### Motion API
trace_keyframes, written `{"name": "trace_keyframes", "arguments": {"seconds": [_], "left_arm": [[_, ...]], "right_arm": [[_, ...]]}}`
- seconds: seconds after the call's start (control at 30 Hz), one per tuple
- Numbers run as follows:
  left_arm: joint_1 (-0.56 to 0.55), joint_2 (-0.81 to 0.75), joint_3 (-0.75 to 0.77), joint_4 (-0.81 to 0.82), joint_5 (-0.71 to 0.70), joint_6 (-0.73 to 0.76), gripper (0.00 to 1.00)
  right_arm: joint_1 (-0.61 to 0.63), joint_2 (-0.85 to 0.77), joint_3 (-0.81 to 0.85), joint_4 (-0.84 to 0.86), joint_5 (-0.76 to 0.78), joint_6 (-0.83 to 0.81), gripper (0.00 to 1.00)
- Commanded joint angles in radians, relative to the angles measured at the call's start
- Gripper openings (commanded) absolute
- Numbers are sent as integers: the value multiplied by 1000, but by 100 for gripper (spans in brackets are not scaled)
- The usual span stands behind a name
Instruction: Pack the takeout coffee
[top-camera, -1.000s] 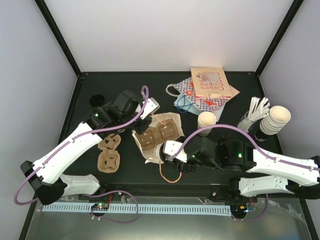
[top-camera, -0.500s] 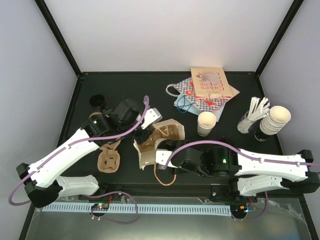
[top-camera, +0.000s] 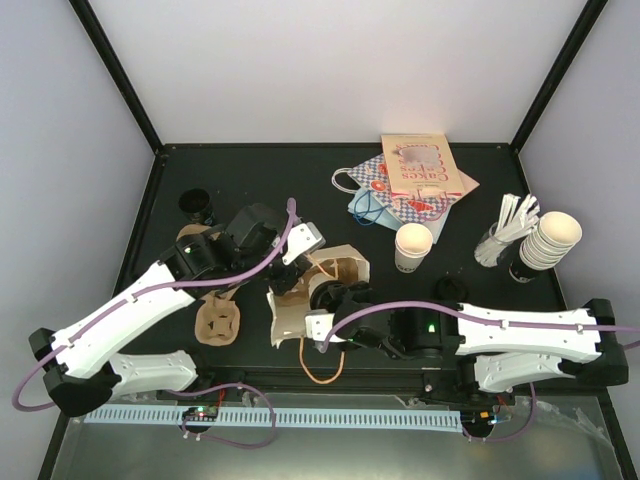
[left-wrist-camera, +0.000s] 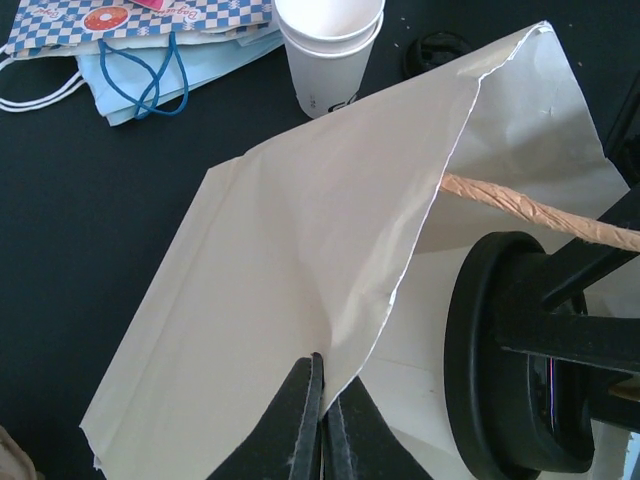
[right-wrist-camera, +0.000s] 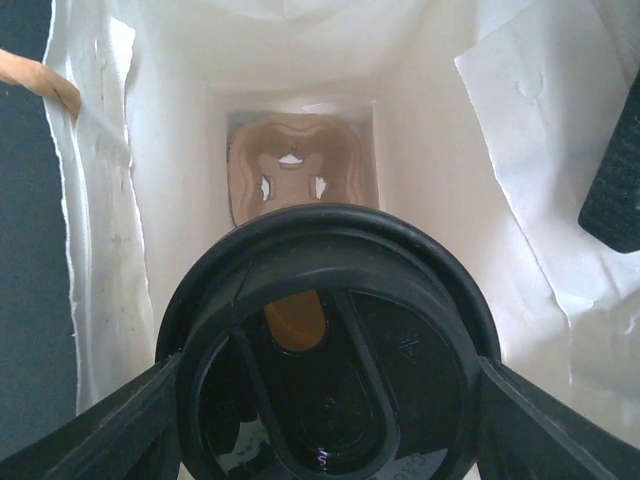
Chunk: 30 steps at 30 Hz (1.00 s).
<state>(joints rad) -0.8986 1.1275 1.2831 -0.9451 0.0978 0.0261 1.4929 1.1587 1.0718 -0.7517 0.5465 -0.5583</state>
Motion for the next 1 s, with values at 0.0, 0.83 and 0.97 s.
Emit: {"name": "trace_keyframes", "arguments": {"seconds": [0.0, 0.83, 0.97], "left_arm": [[-8, -17, -4, -28, 19, -15, 3], [-23, -52, -17, -11, 21, -49, 3], [-23, -53, -17, -6, 43, -53, 4]], "right_arm": [[7, 2, 3, 23, -21, -15, 57], [15, 84, -45, 23, -28, 26, 57], [20, 79, -77, 46, -29, 46, 56]]}}
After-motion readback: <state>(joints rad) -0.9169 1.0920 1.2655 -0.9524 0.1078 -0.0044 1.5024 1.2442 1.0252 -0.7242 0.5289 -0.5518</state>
